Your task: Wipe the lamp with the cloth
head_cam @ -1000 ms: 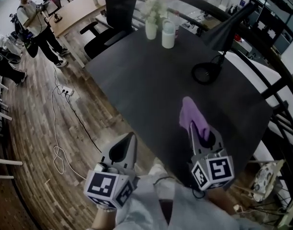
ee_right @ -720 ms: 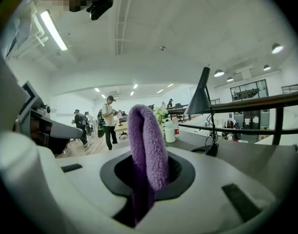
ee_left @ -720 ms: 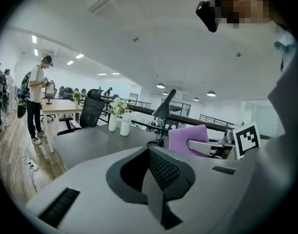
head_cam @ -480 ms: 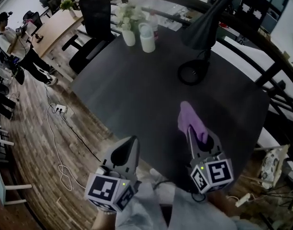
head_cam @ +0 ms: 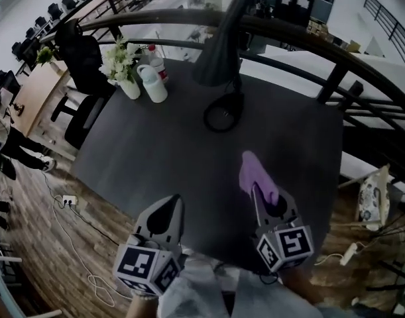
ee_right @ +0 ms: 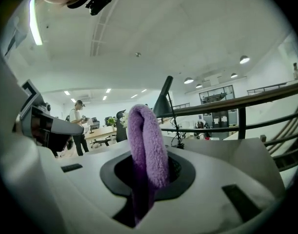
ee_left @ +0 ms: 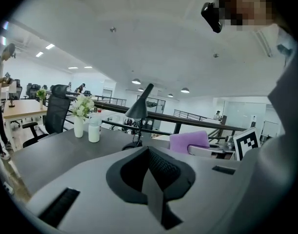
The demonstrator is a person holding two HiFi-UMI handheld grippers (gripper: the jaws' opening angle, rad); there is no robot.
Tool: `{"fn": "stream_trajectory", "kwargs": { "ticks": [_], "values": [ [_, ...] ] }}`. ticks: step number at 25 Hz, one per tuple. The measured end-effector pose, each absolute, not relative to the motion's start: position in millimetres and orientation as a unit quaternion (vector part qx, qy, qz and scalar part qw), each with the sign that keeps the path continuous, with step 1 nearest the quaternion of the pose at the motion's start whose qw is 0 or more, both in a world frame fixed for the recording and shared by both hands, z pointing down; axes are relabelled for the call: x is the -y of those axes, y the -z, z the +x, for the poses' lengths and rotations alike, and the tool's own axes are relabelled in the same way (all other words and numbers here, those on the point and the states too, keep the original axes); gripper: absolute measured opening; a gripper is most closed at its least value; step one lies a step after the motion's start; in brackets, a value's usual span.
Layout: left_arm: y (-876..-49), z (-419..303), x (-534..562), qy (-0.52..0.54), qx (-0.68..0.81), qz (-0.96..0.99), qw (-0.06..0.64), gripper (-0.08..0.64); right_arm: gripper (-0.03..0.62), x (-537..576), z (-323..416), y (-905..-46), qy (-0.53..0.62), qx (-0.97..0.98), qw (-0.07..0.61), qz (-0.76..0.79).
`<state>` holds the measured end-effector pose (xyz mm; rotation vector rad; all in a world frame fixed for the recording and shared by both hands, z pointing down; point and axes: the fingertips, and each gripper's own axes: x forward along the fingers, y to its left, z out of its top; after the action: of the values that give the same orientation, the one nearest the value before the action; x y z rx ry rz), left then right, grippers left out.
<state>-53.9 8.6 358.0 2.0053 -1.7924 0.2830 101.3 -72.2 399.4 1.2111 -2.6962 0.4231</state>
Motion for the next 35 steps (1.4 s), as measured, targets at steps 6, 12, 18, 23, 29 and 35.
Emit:
{"fn": "stream_trajectory", "kwargs": {
  "ticks": [6,12,18,23,29,35],
  "values": [
    [-358,-62,38,-0.108,0.604,0.764,0.198,0.012,0.051,102,108,-404,-0.143,0.874,0.069,0.459],
    [-349,-80,78,-0.102,0.566,0.797,0.185,0.012,0.051,130,100,-396,-0.132,0.851,0.062,0.504],
    [-350,-98,107,-0.103,0.536,0.815,0.195,0.012,0.051,163,91,-384,-0.115,0.837,0.062,0.531],
    [-344,-113,130,-0.096,0.544,0.816,0.170,0.012,0.051,202,89,-366,-0.092,0.835,0.059,0.538],
    [-347,-125,142,-0.085,0.548,0.814,0.172,0.012,0.051,254,77,-345,-0.058,0.835,0.049,0.545],
    [-347,-132,149,-0.082,0.547,0.813,0.181,0.012,0.051,308,66,-333,-0.045,0.829,0.037,0.557]
  ]
}}
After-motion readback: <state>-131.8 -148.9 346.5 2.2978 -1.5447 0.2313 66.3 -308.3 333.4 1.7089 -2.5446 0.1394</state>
